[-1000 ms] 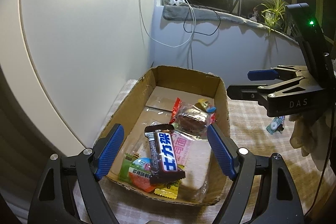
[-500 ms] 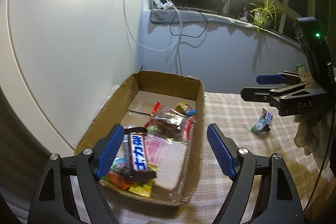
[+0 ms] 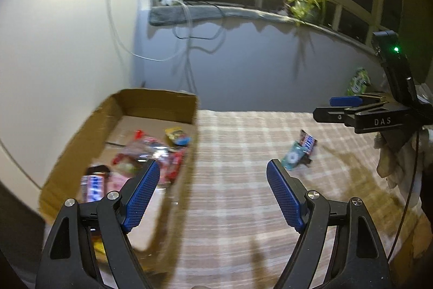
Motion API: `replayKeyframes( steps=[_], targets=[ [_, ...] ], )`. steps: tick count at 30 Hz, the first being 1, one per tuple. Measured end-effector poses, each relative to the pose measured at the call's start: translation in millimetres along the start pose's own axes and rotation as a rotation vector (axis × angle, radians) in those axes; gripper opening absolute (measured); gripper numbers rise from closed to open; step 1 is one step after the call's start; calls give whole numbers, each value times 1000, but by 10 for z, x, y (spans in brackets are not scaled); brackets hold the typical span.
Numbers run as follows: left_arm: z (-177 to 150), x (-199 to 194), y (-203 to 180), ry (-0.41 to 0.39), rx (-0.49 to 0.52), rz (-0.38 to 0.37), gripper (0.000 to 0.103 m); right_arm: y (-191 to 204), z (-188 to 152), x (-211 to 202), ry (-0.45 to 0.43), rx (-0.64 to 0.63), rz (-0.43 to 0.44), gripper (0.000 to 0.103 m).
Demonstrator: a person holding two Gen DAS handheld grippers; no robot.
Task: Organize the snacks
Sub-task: 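Move both tools back to the last Snickers bar and mint packet, then grasp the Snickers bar with the right tool while the left tool grasps the clear mint packet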
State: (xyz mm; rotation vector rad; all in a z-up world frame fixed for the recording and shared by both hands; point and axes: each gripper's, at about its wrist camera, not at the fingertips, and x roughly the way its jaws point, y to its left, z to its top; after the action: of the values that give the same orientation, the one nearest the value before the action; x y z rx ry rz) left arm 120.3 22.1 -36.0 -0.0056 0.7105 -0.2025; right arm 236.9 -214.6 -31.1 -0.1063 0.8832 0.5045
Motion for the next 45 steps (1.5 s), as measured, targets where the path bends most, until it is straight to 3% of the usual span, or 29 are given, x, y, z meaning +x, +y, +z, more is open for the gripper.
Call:
replayKeyframes(
  steps=[3,7,10,15,18,20,23,30,37,41,45],
  targets=[
    [3,105,-154,20,25,-34,81,-176,-77,14,24,31,17,91],
    [8,242,-358,52,67,-77,73,-349,-161,69,62,83,41,91],
    [9,361,-482,77,90,-118,67,-471,-226,189,127,177,62,91],
    [2,583,-658,126,117,-173,58,-589,-347,416,226,342,150,82],
    [1,744,-723,161,127,-212,52,-591,-362,512,243,393,171,82],
    [11,827,-738,177,134,-233,51,-574,-351,568,248,408,168,70],
    [26,977,-778,197,155,-251,51,-560,-319,662,267,423,159,64],
    [31,1216,-859,225,191,-273,48,-481,-182,852,289,388,105,59],
    [14,1276,-882,242,206,-296,36,-396,-94,929,309,286,40,42],
    [10,1278,-897,242,216,-298,27,-400,-84,931,317,250,40,40],
    [29,1291,-925,244,232,-303,27,-410,-105,902,323,197,0,40]
  ],
)
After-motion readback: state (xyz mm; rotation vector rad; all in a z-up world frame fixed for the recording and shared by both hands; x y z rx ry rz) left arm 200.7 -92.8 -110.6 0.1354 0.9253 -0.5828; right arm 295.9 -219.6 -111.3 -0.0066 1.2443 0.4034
